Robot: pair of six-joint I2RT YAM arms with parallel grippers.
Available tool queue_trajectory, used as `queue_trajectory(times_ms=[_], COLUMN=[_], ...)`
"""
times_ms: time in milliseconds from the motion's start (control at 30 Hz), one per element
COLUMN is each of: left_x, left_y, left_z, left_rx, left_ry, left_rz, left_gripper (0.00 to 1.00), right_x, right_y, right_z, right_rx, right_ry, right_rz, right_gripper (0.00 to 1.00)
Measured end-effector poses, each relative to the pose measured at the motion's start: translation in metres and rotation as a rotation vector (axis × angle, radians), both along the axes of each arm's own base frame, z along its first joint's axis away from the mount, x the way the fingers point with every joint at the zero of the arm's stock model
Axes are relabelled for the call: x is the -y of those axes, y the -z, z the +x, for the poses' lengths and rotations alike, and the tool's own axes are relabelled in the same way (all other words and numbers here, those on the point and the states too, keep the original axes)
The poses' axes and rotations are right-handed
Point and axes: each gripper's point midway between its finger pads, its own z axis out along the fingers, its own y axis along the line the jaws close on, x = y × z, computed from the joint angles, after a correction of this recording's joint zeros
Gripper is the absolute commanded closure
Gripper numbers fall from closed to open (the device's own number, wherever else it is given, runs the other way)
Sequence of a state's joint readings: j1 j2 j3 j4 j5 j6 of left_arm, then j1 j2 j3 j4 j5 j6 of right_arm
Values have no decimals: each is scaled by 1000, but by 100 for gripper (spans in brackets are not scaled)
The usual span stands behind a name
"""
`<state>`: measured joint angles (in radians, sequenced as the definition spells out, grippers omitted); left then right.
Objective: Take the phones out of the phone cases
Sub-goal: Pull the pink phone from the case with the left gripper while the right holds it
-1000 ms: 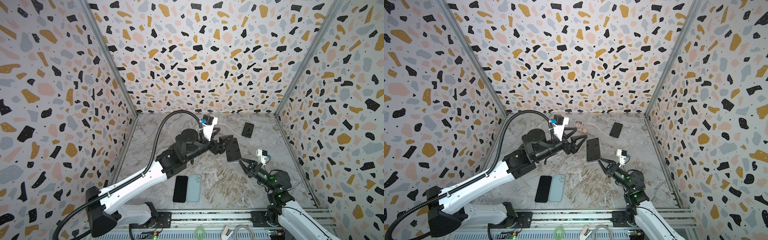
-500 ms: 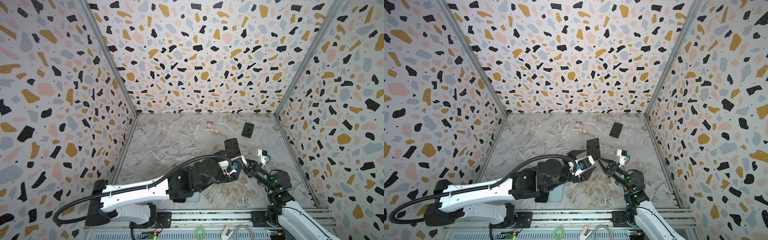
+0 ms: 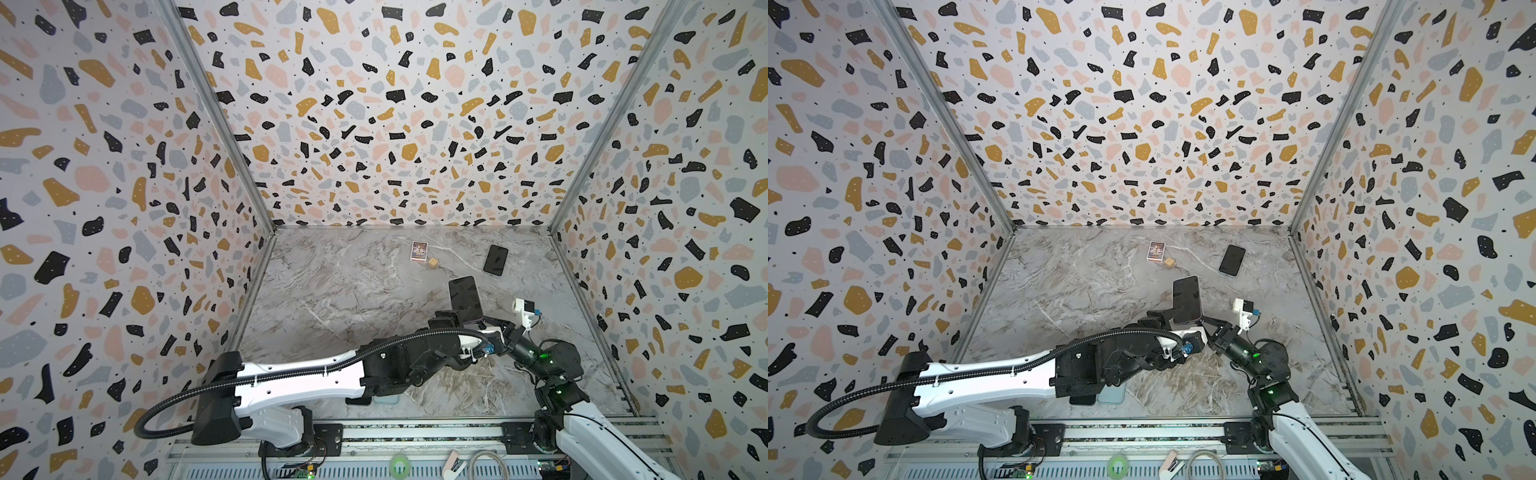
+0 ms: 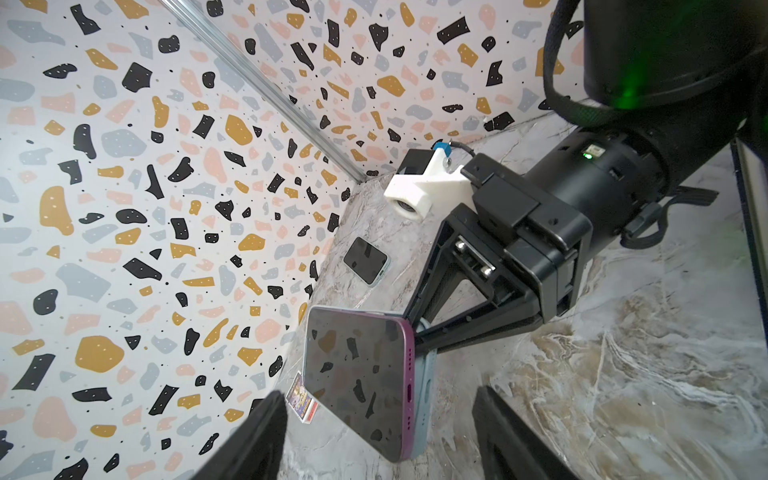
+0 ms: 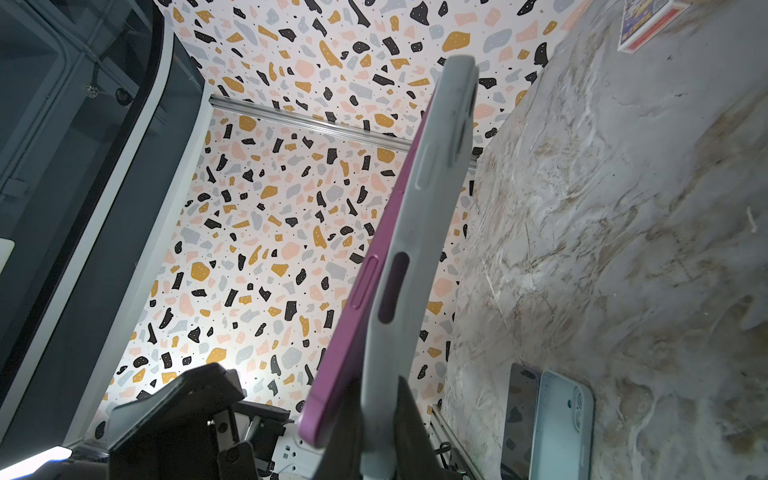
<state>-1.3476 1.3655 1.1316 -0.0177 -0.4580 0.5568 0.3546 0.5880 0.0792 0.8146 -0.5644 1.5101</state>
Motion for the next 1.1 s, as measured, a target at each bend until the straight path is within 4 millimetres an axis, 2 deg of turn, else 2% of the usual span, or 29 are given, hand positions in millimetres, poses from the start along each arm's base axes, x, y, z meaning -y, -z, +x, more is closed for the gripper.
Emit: queue_trajectory(times_ms=[567,1100], left_x=[8,8], left_y=[26,34], left_z=[19,41], left_rx=[45,50], left_ry=[-73,-116], left_rz=[76,94], left_gripper=[33,36], right_x=[0,0], right_y=[0,0], right_z=[0,0], right_rx=[0,-1], right_ry=[0,0], right_rz=[0,-1], right_gripper=[100,100])
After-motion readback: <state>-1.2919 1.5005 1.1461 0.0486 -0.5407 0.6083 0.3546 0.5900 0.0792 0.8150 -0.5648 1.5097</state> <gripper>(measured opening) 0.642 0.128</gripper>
